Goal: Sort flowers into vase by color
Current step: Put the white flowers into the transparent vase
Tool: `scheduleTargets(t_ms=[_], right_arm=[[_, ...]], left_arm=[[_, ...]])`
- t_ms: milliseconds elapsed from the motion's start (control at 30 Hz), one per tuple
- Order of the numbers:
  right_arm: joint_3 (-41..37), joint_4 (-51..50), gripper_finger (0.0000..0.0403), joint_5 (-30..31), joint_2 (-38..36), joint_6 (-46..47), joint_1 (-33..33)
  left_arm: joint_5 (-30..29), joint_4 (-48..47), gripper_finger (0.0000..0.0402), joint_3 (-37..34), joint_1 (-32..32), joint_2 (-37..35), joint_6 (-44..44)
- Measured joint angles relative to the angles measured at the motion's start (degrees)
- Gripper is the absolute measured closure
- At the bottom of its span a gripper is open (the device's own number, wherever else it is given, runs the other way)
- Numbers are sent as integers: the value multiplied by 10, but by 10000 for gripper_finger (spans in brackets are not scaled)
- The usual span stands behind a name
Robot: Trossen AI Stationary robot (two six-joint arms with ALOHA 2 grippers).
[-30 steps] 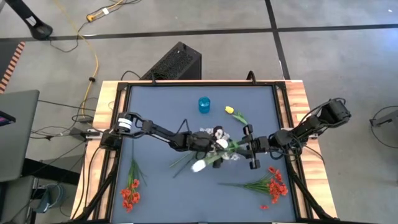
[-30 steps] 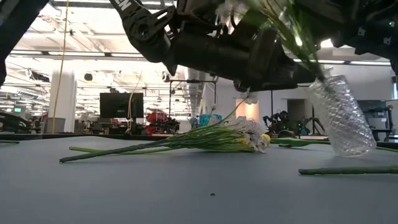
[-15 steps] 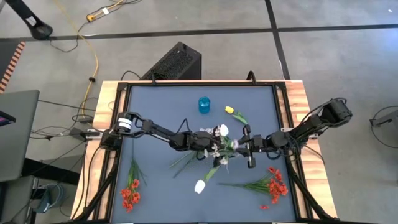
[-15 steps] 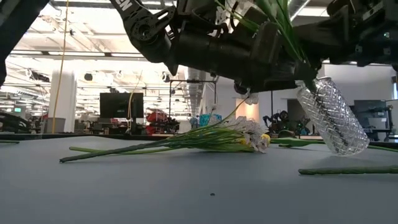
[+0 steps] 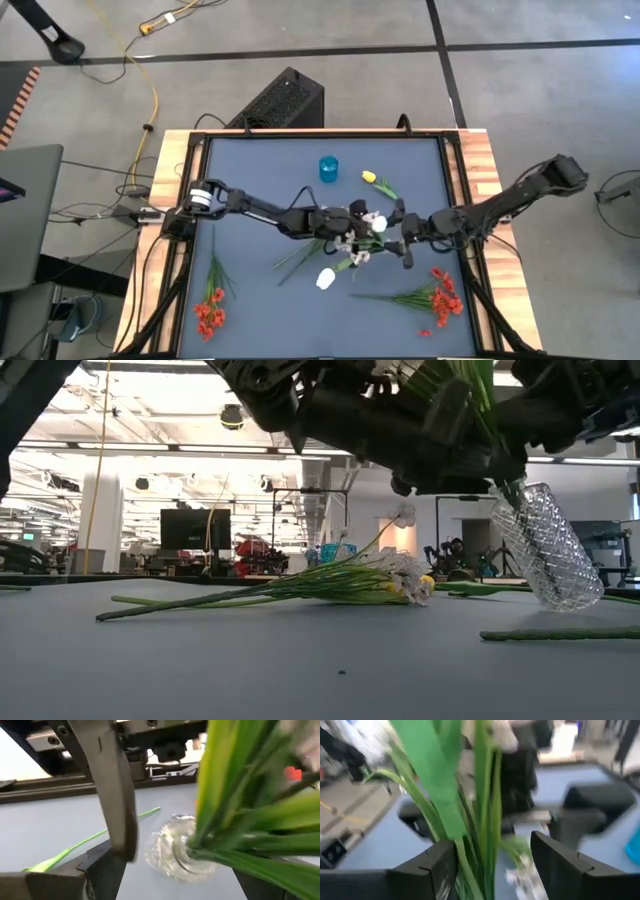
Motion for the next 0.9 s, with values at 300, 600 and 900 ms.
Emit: scheduleTargets(t_ms=[300, 600, 900], right_arm=[[109, -347, 137, -2, -106, 39, -3], [147, -501, 137, -4, -129, 107, -4], [148, -547, 137, -33, -129, 145, -3]], left_arm=[[26, -32, 85, 29, 9, 0, -2], [42, -46, 86, 51, 21, 0, -4], [71, -46, 86, 54, 39, 0, -9]])
